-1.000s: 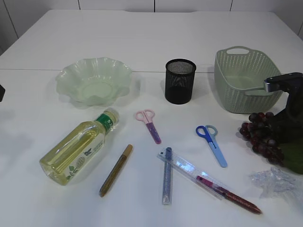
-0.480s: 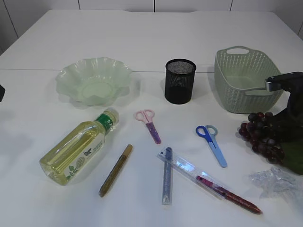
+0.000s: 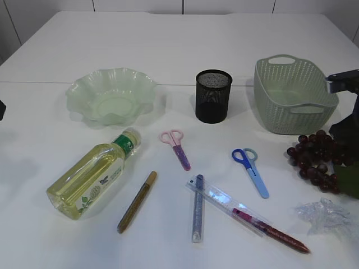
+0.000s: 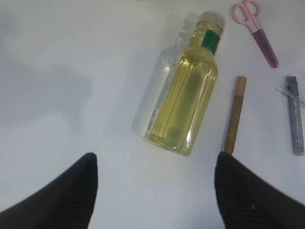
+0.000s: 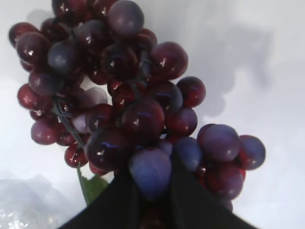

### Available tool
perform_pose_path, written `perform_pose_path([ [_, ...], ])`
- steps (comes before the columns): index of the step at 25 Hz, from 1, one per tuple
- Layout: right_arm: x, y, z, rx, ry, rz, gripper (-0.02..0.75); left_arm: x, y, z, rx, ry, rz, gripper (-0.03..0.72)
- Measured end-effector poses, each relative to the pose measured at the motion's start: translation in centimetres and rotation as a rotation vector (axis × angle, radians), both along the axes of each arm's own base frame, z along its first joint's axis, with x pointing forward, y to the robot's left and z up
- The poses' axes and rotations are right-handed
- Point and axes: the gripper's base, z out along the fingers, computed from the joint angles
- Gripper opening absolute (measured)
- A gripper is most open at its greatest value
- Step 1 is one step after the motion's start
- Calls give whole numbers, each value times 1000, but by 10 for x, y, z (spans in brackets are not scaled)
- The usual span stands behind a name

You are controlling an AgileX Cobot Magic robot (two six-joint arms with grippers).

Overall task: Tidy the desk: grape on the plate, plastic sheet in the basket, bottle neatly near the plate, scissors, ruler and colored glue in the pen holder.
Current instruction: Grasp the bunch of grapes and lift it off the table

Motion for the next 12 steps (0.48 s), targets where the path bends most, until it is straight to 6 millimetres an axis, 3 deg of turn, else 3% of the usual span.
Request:
perform_pose_path([
  [12, -25, 2, 54, -8, -63, -7, 80, 0, 0, 0, 2, 0, -3, 558],
])
